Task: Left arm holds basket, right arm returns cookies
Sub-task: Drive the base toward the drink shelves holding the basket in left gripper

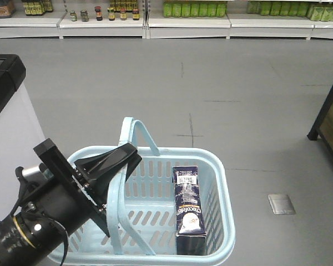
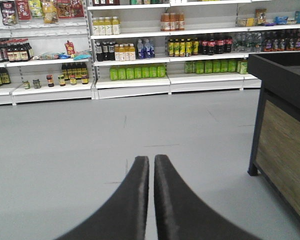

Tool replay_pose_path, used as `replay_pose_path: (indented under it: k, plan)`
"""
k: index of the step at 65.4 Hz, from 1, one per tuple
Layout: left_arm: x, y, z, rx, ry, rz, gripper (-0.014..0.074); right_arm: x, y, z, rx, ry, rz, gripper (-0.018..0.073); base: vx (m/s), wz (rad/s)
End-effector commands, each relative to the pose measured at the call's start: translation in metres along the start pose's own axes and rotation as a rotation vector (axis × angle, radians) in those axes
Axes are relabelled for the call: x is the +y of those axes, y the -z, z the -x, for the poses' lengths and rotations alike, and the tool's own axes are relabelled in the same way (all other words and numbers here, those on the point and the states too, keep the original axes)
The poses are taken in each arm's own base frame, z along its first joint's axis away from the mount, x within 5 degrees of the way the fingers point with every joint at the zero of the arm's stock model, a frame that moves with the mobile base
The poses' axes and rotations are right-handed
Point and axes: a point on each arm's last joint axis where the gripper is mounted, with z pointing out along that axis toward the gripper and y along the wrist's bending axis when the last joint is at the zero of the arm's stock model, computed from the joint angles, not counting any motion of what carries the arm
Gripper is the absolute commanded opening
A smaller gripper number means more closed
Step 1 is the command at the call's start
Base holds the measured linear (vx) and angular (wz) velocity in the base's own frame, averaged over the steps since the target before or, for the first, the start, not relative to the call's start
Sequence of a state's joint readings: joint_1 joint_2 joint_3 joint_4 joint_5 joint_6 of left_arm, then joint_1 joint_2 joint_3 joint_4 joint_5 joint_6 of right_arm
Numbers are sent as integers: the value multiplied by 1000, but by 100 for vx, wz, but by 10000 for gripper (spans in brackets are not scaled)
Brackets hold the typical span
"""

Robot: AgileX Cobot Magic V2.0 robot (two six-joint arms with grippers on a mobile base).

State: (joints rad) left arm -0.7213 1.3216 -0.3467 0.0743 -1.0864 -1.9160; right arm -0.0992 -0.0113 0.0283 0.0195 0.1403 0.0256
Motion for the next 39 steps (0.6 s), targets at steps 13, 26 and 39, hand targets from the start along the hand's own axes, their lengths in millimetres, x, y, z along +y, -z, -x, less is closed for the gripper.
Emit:
replay_pose_path:
  k: [13,26,39]
  plan:
    - [-28,-1,-10,70,11,-219,0,0,0,2,-69,12,-6,-6,55,7]
    - [-28,-1,-10,70,11,-219,0,0,0,2,-69,12,-6,-6,56,4]
    - [-28,-1,-10,70,11,-219,0,0,0,2,-69,12,-6,-6,56,3]
